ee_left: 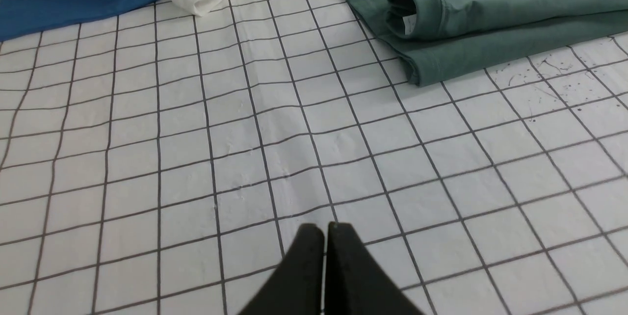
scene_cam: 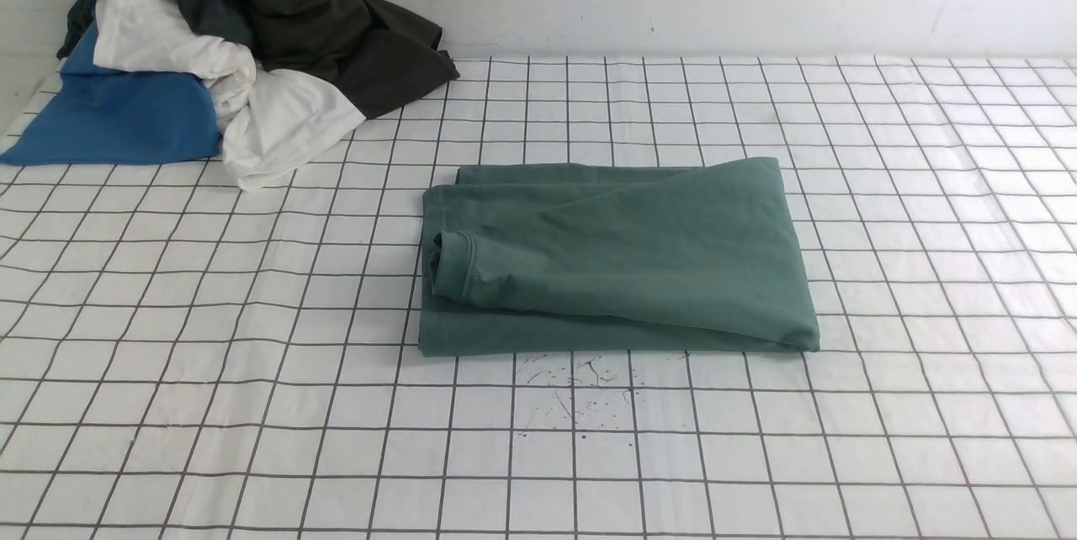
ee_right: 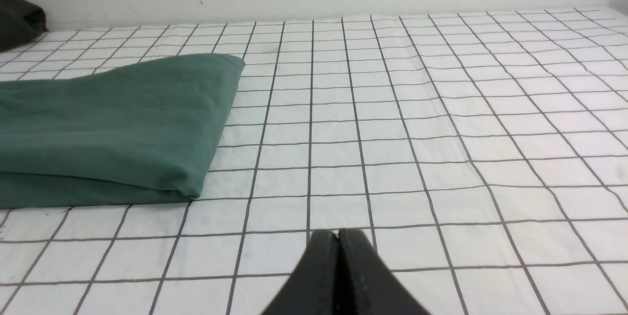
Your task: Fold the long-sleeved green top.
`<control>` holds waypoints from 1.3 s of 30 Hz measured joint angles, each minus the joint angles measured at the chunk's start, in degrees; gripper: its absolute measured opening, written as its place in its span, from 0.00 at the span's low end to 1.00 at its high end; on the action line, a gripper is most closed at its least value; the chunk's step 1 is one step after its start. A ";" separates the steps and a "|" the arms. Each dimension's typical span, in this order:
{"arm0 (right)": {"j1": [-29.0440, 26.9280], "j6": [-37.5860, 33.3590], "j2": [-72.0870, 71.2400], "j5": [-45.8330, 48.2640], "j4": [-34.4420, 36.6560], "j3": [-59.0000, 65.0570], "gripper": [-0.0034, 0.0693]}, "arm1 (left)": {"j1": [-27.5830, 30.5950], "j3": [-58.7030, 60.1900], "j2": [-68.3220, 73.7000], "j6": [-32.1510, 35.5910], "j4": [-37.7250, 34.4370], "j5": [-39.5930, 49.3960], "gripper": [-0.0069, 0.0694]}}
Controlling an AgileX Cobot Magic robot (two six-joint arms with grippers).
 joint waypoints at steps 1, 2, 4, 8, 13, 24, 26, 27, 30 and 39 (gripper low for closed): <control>0.00 0.00 0.00 0.00 0.00 0.00 0.03 | 1.22 1.18 -0.13 -0.45 -0.91 -2.62 0.08; 0.00 0.00 0.00 0.00 0.00 0.00 0.03 | 3.47 2.63 -0.53 -0.54 -2.21 -7.17 0.08; 0.00 0.00 0.00 0.00 0.00 0.00 0.03 | 7.53 5.89 -1.45 0.01 -4.52 -14.95 0.08; 0.00 0.00 0.00 0.00 0.00 0.00 0.03 | 16.74 13.75 -4.09 5.19 -10.47 -32.65 0.08; 0.00 -0.70 0.00 0.00 0.00 0.00 0.03 | 23.26 24.29 -7.08 11.99 -12.48 -43.15 0.08; 0.00 -0.83 0.00 0.02 0.00 0.00 0.03 | 23.72 27.68 -7.16 12.68 -10.74 -31.63 0.08; 0.00 -0.83 0.00 0.02 0.00 0.00 0.03 | 23.72 27.68 -7.16 12.90 -10.74 -31.52 0.08; 0.00 -0.83 0.00 0.02 0.00 0.00 0.03 | 23.72 27.68 -7.16 12.91 -10.74 -31.52 0.08; 0.00 -0.83 0.00 0.02 0.00 0.00 0.03 | 23.72 27.68 -7.16 12.63 -10.80 -31.52 0.08; 0.00 -0.83 0.00 0.02 0.00 0.00 0.03 | 23.72 27.68 -7.16 12.22 -10.80 -31.52 0.08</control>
